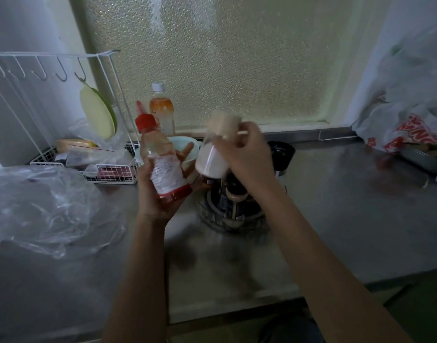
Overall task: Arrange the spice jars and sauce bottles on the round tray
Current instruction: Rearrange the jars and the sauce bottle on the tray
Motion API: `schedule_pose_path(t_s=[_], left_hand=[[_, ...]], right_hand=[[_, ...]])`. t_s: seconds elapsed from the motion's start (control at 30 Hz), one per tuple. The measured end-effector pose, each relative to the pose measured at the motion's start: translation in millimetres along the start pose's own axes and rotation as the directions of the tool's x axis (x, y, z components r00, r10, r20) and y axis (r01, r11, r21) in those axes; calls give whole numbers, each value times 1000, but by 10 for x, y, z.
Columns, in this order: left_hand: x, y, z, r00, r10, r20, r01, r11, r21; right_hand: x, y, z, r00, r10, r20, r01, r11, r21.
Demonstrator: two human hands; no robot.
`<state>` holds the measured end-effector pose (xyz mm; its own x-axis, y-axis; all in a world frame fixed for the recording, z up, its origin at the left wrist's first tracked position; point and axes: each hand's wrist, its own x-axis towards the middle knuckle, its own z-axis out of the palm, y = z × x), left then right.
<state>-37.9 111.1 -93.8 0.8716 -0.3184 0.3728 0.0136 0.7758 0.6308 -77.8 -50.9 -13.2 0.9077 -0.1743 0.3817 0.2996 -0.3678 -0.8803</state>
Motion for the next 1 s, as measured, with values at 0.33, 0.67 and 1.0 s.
schedule_pose_path(t_s=[0.33, 0.67, 1.0], left_hand=[[92, -131, -8, 946, 229, -229, -68, 832, 551], [108, -225, 23, 941, 231, -246, -49, 816, 577], [129, -168, 21, 946, 192, -262, -87, 927, 364]], right_hand=[[30, 250, -722, 909, 47, -415, 92, 947, 308], [-263, 620, -676, 944, -4, -330, 48, 991, 126], [-456, 774, -513, 976, -65, -209, 47, 995, -86]])
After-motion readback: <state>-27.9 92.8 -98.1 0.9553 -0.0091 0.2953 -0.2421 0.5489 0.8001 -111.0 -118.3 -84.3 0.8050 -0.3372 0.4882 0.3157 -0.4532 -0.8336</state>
